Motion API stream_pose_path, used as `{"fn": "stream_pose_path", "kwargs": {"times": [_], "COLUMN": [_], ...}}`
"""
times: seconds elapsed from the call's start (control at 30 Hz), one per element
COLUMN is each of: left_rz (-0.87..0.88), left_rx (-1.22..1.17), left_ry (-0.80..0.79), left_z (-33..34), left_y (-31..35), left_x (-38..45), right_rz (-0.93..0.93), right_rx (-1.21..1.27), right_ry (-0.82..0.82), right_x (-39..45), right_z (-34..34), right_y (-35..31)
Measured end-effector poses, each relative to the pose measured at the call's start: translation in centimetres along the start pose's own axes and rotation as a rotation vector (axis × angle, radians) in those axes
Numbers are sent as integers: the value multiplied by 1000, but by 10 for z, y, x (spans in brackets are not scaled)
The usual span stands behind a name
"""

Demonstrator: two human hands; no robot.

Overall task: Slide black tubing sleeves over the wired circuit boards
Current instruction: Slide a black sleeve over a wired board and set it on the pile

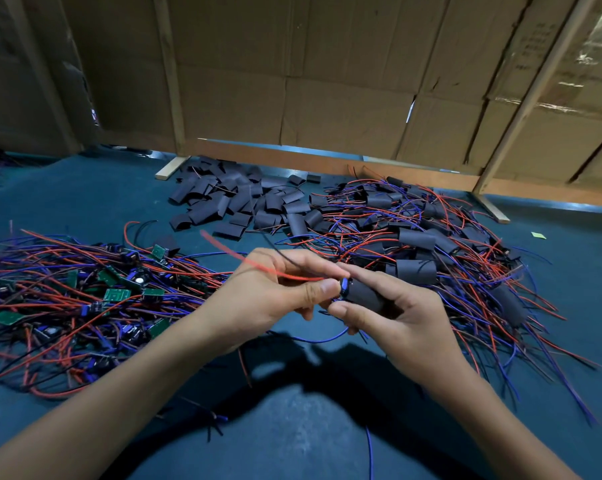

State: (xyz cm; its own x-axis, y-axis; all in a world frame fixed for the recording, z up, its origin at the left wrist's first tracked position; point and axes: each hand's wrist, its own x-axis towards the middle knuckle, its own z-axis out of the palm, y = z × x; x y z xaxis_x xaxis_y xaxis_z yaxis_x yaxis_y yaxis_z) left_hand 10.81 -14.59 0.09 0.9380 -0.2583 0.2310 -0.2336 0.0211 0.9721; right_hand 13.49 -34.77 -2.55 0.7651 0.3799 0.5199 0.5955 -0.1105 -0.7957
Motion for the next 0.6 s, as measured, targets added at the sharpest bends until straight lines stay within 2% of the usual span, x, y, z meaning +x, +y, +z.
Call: {"fn": "stream_pose_path", "kwargs": {"times": [0.07,0.2,0.27,0.43,0.53,0.6], "left_rz": [16,-52,-81,-102,-73,-32], "left_rx": [11,-134,-170,-263,-191,-51], "left_ry": [-14,32,49,65,48,36], "left_z": [2,6,10,20,18,15], "left_y": [-2,-8,-12,-20,-18,-16], "left_x": [-1,1,1,0,0,-1], "right_rz": [0,-170,-187,-70,-42,-58], "right_rx": [15,-354,-427,-546,-600,-615], "right_ry": [1,17,-10,-225,-359,-401], "right_x": [0,1,0,-4,-4,-4], "right_z": [-1,-4,-4,-11,-17,-19], "right_y": [-1,0,-1,-8,-12,-13]}}
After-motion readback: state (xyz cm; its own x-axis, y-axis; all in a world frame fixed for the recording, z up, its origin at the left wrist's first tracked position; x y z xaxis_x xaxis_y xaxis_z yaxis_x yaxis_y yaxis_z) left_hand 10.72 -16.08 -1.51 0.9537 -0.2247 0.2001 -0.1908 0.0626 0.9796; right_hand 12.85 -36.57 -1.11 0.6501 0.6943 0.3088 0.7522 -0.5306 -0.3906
